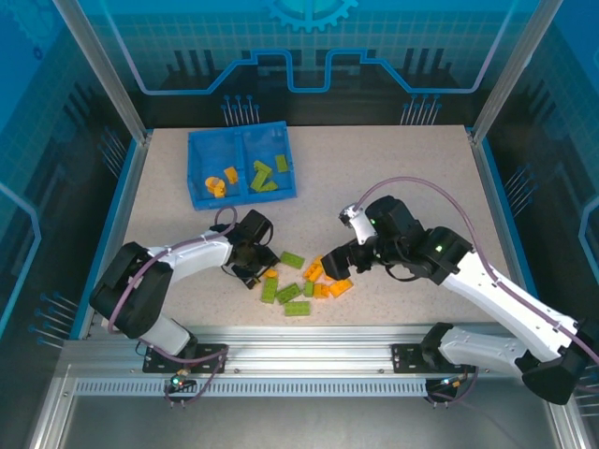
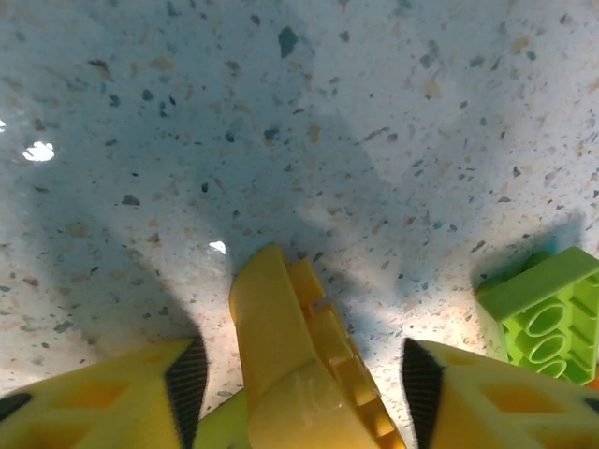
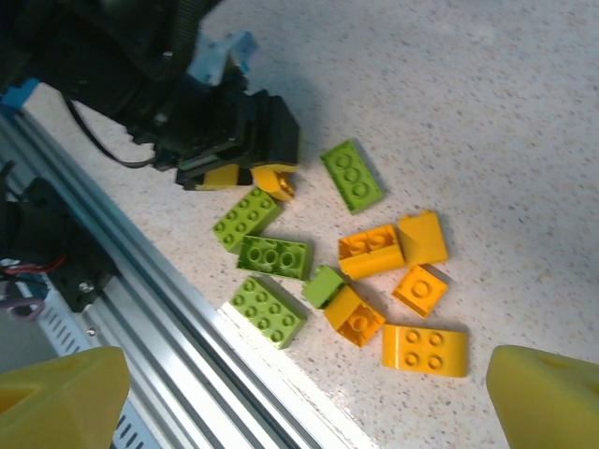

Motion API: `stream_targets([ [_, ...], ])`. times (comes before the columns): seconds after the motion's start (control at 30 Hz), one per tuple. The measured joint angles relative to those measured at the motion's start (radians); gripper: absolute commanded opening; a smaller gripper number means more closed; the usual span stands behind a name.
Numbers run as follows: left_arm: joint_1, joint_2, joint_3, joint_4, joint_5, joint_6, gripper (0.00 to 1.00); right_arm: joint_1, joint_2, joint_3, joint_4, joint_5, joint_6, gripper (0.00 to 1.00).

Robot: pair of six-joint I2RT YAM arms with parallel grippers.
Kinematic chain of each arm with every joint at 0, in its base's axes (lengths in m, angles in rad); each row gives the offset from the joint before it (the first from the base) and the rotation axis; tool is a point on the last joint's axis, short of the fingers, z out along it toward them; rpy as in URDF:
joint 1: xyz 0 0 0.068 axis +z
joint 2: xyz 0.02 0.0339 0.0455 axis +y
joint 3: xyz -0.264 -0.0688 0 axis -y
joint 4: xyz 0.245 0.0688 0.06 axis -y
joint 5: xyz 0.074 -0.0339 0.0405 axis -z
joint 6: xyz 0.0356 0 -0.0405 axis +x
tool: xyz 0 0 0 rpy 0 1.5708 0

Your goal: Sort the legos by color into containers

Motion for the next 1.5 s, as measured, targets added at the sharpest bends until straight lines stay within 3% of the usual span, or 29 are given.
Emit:
stream_targets([
  [0.17, -0.003, 0.006, 0.0, 0.013, 0.006, -0.014, 0.29, 0.021, 0.048, -0.014, -0.006, 0.024, 0.03, 0.98],
  [0.27, -0.006, -0.006, 0.0, 0.006, -0.008, -0.01, 0.21, 0.04, 0.051, -0.017, -0.002, 0.029, 0.047, 0.98],
  [0.5, -0.006, -0.182, 0.08, -0.163, -0.196, 0.089, 0.19, 0.06, 0.061, 0.005, 0.005, 0.048, 0.072, 0.98],
  [0.63, 0.022, -0.275, 0.257, -0.245, -0.402, 0.253, 0.2, 0.071, 0.061, 0.029, 0.008, 0.064, 0.082, 0.98],
  [0.73, 0.08, -0.295, 0.332, -0.256, -0.491, 0.363, 0.2, 0.076, 0.061, 0.034, 0.01, 0.075, 0.086, 0.98],
  [0.9, 0.288, -0.13, 0.499, -0.214, -0.561, 0.569, 0.2, 0.082, 0.061, 0.042, 0.01, 0.093, 0.097, 0.98],
  [1.23, 0.441, 0.396, 0.896, -0.166, -0.498, 0.684, 0.2, 0.09, 0.06, 0.051, -0.001, 0.116, 0.107, 0.98],
  [1.4, 0.491, 0.605, 1.11, -0.192, -0.449, 0.685, 0.31, 0.092, 0.049, 0.059, -0.019, 0.132, 0.112, 0.98],
  [1.5, 0.504, 0.688, 1.212, -0.223, -0.427, 0.688, 0.46, 0.092, 0.036, 0.059, -0.027, 0.138, 0.116, 0.99],
])
